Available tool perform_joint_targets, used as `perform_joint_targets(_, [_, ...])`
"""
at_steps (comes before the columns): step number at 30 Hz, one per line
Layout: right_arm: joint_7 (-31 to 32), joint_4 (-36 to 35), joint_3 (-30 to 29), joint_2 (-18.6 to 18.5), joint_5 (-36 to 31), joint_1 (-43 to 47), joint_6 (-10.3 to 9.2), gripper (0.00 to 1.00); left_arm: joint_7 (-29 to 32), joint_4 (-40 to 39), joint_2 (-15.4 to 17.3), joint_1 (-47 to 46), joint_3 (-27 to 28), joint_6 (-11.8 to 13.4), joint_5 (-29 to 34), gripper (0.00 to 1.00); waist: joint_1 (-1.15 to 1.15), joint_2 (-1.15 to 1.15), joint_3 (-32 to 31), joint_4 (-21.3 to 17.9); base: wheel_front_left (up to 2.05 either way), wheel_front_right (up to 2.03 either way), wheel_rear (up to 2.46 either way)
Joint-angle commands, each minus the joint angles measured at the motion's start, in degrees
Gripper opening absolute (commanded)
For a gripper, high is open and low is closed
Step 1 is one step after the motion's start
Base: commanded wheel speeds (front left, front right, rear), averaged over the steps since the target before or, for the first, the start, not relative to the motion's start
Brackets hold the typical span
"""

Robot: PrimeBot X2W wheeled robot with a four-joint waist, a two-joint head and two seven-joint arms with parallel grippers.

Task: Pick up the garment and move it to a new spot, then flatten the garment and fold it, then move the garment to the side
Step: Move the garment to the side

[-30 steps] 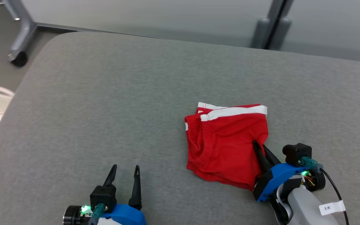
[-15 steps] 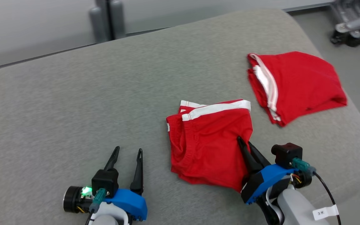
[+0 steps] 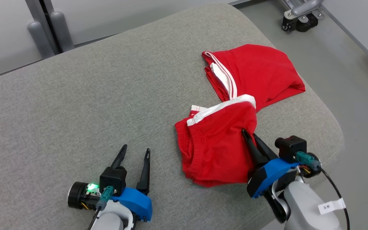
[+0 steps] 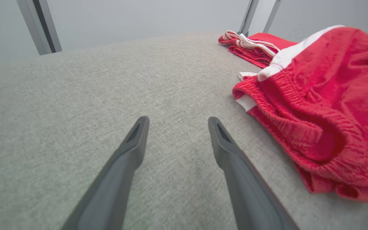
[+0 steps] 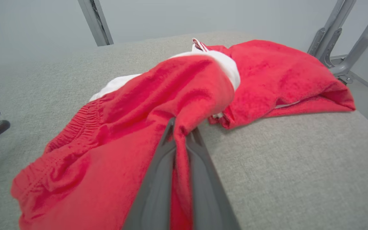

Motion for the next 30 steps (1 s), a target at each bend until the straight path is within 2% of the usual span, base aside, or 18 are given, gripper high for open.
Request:
perform_joint_targets(1, [-0.29, 0.64, -0.77, -0.23, -1.28, -1.49, 0.0, 0.0, -0.11, 0.13, -0.06, 0.86, -0.08, -0.06, 0.21, 1.0, 0.0, -0.01, 0.15, 0.38, 0.0, 0.0, 0.0])
perform_joint_targets(4, [-0.29, 2.03, -2.68, -1.64, -5.1, -5.19, 0.0, 0.0, -0.11, 0.24, 0.11, 0.93, 0.02, -0.08, 0.46, 1.0, 0.0, -0.01, 0.72, 2.46, 0.0, 0.0, 0.0])
perform_joint_targets(10, [-0.29, 6.23, -7.15, -8.31, -11.46, -12.64, 0.0, 0.0, -0.1, 0.85, 0.06, 0.72, 0.23, -0.29, 1.14, 1.0, 0.0, -0.01, 1.93, 6.66, 0.0, 0.0, 0.0])
perform_joint_targets(16, [-0.29, 14.8, -16.48, -14.78, -18.05, -19.55, 0.0, 0.0, -0.02, 1.03, 0.37, -0.56, 0.71, -0.76, 2.65, 1.0, 0.0, -0.01, 3.78, 10.95, 0.0, 0.0, 0.0])
perform_joint_targets(17, [-0.29, 16.29, -18.94, -15.58, -19.42, -20.42, 0.0, 0.18, -0.01, 1.09, 0.4, -0.69, 0.68, -0.78, 2.88, 1.0, 0.0, -0.01, 4.08, 11.64, 0.0, 0.0, 0.0])
perform_joint_targets(18, [-0.29, 17.86, -21.33, -16.22, -20.95, -20.98, 0.0, 0.46, 0.04, 1.14, 0.48, -0.92, 0.75, -0.74, 3.13, 1.0, 0.0, -0.01, 4.37, 12.26, 0.0, 0.0, 0.0])
perform_joint_targets(19, [-0.29, 19.51, -23.73, -16.71, -23.05, -21.42, 0.0, 1.0, 0.03, 1.1, 0.54, -1.07, 0.86, -0.67, 3.31, 1.0, 0.0, -0.01, 4.59, 12.87, 0.0, 0.0, 0.0])
perform_joint_targets(22, [-0.29, 18.71, -32.04, -16.7, -27.89, -22.11, 0.0, 1.0, 0.05, 0.79, 0.74, -1.16, 1.63, -0.34, 3.64, 1.0, 0.0, -0.01, 5.09, 14.02, 0.0, 0.0, 0.0])
perform_joint_targets(25, [-0.3, 14.02, -38.49, -13.89, -31.35, -21.08, 0.0, 1.0, 0.05, 0.25, 0.98, -1.18, 2.84, 0.21, 3.66, 1.0, 0.0, -0.01, 5.1, 14.65, 0.0, 0.0, 0.0])
perform_joint_targets(27, [-0.3, 9.99, -40.33, -10.68, -31.03, -20.32, 0.0, 1.0, 0.04, -0.44, 0.9, -1.07, 3.87, 0.92, 3.45, 1.0, 0.0, -0.01, 4.64, 15.0, 0.0, 0.0, 0.0])
perform_joint_targets(30, [-0.3, 3.55, -37.55, -6.23, -28.79, -17.92, 0.0, 1.0, 0.02, -1.9, 0.48, -0.37, 5.27, 1.71, 2.9, 1.0, 0.0, -0.01, 3.35, 15.61, 0.0, 0.0, 0.0])
